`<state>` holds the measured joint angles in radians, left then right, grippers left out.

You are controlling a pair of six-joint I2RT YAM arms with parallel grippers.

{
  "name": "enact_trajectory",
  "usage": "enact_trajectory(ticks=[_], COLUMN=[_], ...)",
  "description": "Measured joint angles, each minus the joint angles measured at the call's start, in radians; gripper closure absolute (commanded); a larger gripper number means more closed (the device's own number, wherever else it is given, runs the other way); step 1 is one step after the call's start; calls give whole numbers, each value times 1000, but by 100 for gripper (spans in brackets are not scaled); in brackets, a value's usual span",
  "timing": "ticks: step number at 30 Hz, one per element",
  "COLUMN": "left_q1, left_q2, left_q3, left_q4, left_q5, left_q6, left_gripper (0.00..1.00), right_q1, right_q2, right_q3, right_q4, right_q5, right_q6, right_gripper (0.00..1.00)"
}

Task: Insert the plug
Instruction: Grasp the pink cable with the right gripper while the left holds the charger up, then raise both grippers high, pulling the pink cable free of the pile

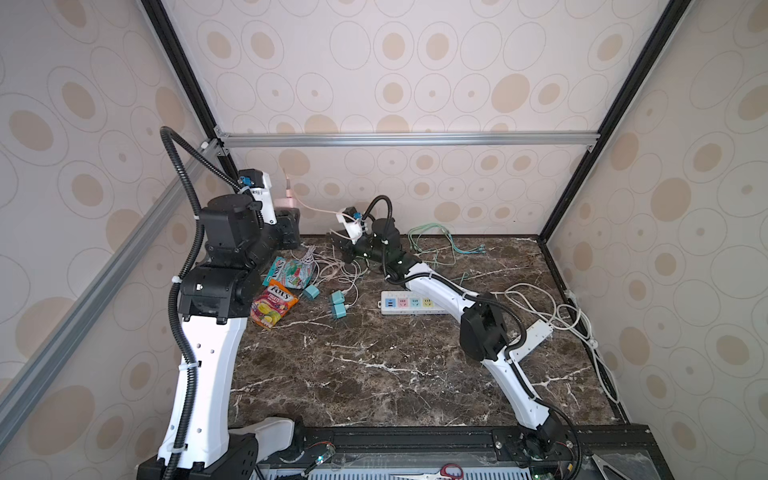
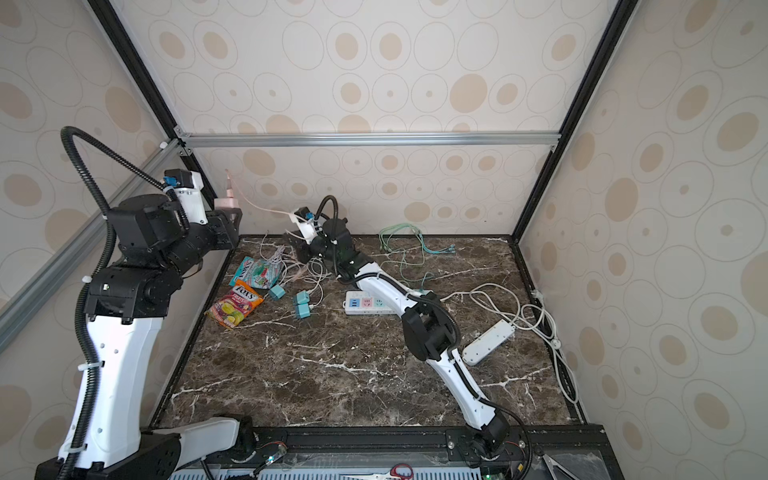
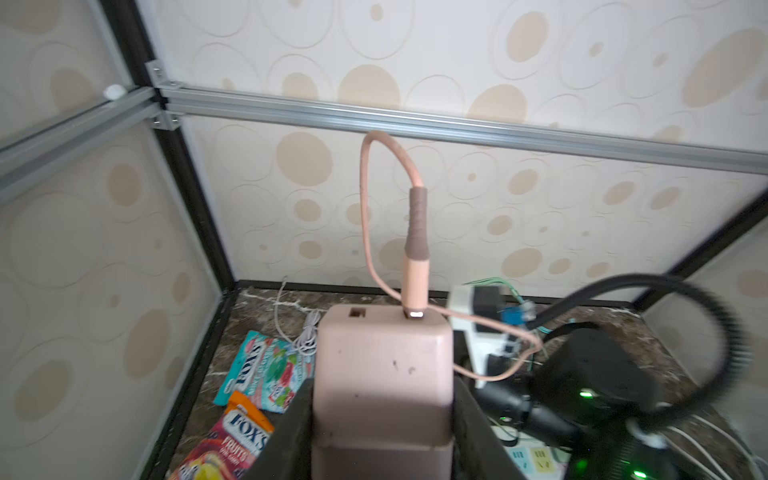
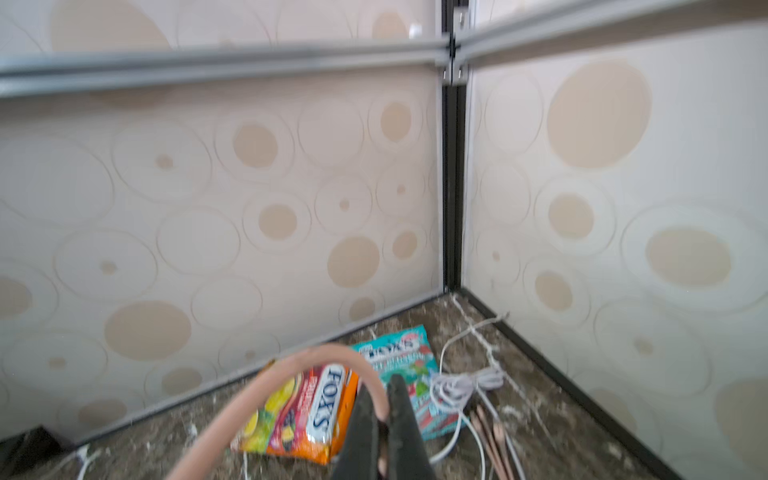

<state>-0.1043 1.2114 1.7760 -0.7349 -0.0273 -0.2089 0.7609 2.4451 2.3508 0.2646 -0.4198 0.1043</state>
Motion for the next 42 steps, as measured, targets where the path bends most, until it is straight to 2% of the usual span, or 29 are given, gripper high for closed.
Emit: enact_trajectory(ticks=[5, 10, 18, 24, 29, 33, 36, 42], left_q1=[2, 2, 2, 2, 2, -3, -17, -54], left_q2=[-16, -18, -24, -43, -69, -59, -17, 127], left_q3=[-17, -18, -41, -92, -172, -211, -209, -144], left_q4=[1, 2, 13, 27, 71, 111, 146, 230], left_q5=[-138, -182, -173, -32, 157, 259, 307, 360], left_q6=[21, 35, 64, 84, 77, 52, 35, -1], left_gripper=[100, 100, 100, 100, 100, 100, 100, 100], right_q1=[9, 12, 12, 12, 3, -24, -60, -164], right_q2=[-116, -242, -414, -450, -450, -446, -396, -186], right_q3=[84, 87, -135, -259, -281, -268, -179, 151], right_q4=[10, 39, 103, 88, 40, 21, 3, -38], right_q5=[32, 40, 27, 30, 39, 56, 66, 92], right_q6=[27, 2, -6, -47, -79, -91, -90, -64], right_gripper=[100, 100, 100, 100, 100, 100, 100, 100])
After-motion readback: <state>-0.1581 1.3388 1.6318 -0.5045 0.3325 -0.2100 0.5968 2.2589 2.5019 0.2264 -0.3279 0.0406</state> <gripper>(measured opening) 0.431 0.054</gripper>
